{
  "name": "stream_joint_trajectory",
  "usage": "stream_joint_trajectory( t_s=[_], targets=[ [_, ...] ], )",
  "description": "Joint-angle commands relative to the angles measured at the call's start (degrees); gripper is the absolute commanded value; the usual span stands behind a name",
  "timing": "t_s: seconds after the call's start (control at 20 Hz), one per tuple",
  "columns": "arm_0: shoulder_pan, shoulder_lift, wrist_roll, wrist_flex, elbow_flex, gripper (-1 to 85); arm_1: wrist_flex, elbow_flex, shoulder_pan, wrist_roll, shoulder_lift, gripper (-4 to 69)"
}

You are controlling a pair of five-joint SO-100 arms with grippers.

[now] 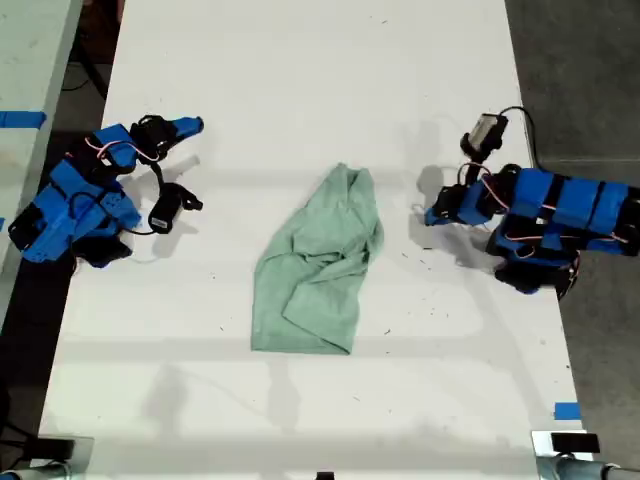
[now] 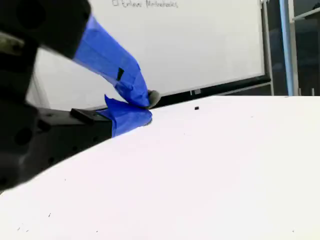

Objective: Fold t shirt

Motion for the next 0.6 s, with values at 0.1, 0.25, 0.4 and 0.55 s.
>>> stream_joint_trajectory(
  t_s=[0.1,0.25,0.4,0.55],
  targets=[
    [0.0,0.5,-0.6,0.3,2.4,-0.2,11.8,12.5,5.0,-3.8,36.1,2.3],
    [-0.3,0.5,-0.7,0.4,2.4,-0.2,14.0,12.5,3.9,0.6,35.9,3.6],
    [-0.3,0.5,-0.8,0.4,2.4,-0.2,14.9,12.4,5.2,1.1,35.9,4.0],
    [-0.1,0.5,-0.8,0.4,2.4,-0.2,14.7,12.2,5.5,0.5,35.9,3.9]
  ],
)
